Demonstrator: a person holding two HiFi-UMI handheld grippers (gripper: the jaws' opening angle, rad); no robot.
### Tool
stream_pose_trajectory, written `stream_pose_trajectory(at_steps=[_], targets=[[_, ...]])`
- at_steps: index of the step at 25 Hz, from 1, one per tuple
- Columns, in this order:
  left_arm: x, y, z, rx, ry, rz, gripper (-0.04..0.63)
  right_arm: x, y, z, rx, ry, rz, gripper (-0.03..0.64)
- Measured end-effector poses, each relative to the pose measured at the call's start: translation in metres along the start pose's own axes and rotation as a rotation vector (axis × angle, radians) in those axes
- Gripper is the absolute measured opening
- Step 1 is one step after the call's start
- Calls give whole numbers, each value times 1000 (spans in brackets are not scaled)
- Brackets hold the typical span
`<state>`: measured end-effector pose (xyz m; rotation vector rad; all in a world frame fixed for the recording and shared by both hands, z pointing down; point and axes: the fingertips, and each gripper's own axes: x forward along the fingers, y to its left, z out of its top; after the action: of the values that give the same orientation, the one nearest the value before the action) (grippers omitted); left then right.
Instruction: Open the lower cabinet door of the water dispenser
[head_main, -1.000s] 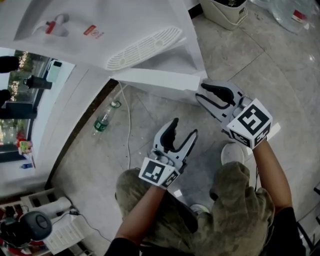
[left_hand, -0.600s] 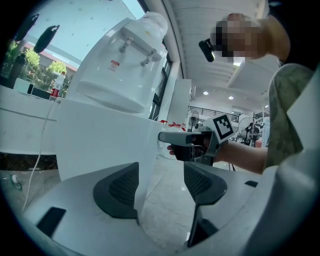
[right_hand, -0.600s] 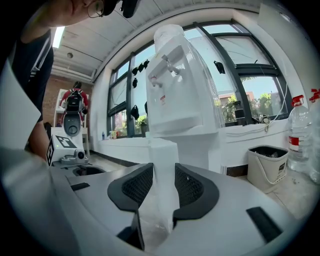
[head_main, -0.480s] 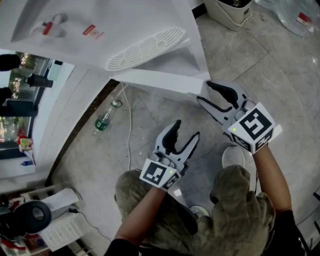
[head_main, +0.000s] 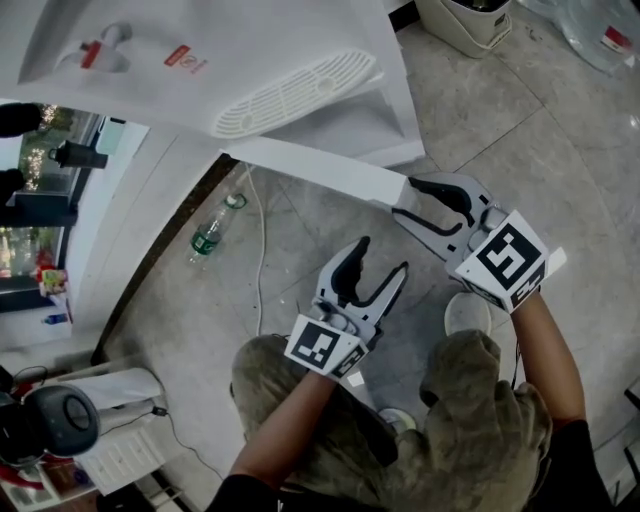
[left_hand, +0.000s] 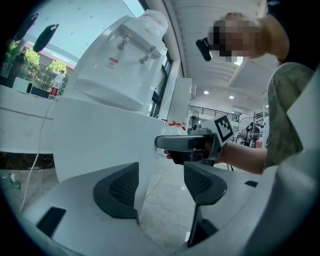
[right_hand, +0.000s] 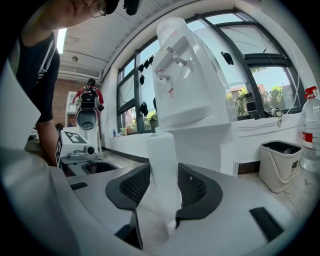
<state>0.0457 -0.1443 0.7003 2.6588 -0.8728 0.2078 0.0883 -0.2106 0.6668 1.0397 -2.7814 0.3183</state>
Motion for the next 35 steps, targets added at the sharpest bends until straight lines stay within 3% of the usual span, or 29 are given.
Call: stream_pose_trajectory(at_steps=[4, 9, 13, 21, 24, 28, 35], targets=[[1, -6, -3, 4, 12, -10, 259, -2, 9, 1, -12, -10, 23, 161], [-3, -10, -10, 12, 25, -5, 259, -3, 35, -3, -26, -35, 119, 145], [-9, -11, -13, 4, 29, 15, 259, -1, 57, -8, -18, -34, 210, 81], [-30, -7, -11, 7, 20, 42, 259, 8, 83, -6, -95, -25, 321, 80], [-39, 0, -6, 4, -28, 59, 259, 13, 94, -11, -75, -27, 365, 77], [-53, 11, -10, 2, -11, 91, 259, 20, 108, -14, -39, -42, 413, 77], [-74, 17, -16, -15, 15, 127, 259, 29, 127, -13, -100, -18, 500, 67]])
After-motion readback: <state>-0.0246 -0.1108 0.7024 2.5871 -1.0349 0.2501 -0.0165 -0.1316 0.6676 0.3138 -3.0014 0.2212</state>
